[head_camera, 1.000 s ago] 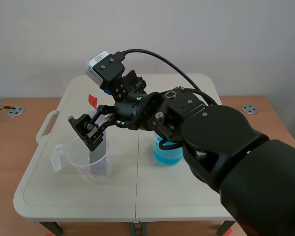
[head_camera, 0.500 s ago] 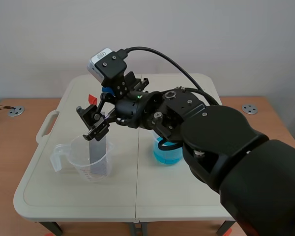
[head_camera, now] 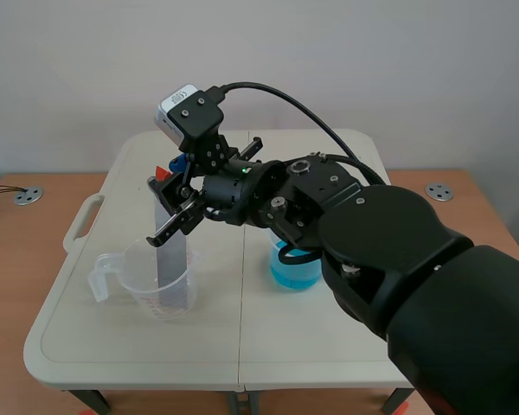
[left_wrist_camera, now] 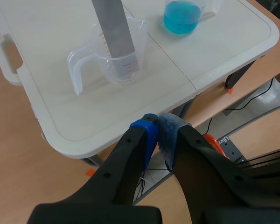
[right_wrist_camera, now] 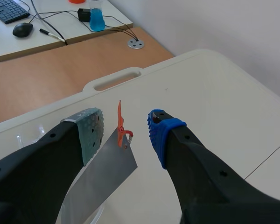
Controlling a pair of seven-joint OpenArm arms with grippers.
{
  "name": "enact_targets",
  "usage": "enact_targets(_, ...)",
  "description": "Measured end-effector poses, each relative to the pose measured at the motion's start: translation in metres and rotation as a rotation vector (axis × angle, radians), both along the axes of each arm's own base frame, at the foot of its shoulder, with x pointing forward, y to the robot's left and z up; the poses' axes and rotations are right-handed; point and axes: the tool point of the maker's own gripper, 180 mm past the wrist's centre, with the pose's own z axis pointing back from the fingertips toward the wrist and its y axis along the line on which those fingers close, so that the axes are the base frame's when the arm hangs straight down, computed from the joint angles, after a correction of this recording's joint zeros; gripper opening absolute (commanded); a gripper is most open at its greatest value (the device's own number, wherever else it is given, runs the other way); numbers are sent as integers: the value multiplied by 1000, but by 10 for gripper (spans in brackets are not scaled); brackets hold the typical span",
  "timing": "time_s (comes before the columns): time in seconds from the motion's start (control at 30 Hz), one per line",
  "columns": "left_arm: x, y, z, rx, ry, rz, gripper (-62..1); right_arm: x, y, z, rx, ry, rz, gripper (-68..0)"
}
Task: Hold the metal plate by the orange handle, dip it into the blue solution, take it out and point at it, then put the plate back in the beaker on the left.
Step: 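Lift the metal plate out of the left beaker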
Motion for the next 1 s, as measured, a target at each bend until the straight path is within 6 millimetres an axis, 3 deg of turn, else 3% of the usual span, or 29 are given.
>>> enact_targets(0.4,0,0,0,0,0,0,-575,0,0,0,1,0,0,-664)
enact_targets(0.63,0,0,0,0,0,0,-575,-6,6,10,53,-28,48,-664)
enact_targets(0.83,0,0,0,0,0,0,-575,-37,22,8,51,4,233,-664)
enact_targets(1.0,0,0,0,0,0,0,-575,-49,27,9,59,23,302,-664)
